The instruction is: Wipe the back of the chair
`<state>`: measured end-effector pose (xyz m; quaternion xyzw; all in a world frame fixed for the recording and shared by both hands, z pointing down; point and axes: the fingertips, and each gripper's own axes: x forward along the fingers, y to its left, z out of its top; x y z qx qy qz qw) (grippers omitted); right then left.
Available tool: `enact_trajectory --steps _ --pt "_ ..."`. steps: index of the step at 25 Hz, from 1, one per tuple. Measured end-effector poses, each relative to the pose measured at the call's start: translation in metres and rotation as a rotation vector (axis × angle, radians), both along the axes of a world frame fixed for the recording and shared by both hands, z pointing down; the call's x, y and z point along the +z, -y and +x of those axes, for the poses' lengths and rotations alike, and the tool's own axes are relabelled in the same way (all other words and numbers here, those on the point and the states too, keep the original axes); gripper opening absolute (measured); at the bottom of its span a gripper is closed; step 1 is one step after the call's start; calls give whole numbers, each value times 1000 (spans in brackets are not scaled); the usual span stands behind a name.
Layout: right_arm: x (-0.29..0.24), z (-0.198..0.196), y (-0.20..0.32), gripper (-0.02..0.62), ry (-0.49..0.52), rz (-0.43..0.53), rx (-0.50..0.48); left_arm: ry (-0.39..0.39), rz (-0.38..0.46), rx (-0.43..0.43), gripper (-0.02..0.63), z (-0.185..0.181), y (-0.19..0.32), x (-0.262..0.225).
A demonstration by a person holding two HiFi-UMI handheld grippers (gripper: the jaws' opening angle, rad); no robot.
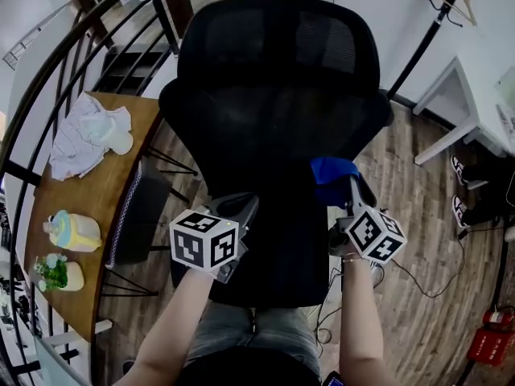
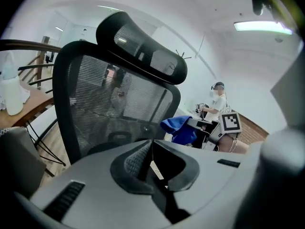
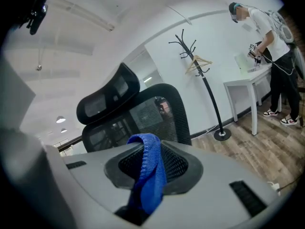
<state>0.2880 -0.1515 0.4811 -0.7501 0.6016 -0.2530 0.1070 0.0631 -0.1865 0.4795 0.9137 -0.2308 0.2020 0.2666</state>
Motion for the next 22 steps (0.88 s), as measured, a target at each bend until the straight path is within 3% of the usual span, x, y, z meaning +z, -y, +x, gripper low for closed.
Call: enact_trajectory --steps 13,18,22 --pt "-110 -118 -18 92 -61 194 -162 -127 150 55 21 -47 -15 -90" --pt "-147 -148 -29 92 -30 284 -197 -190 211 91 21 -58 -33 -126" --pt "-165 -172 -33 92 -61 317 -245 -214 273 89 21 -68 -38 -147"
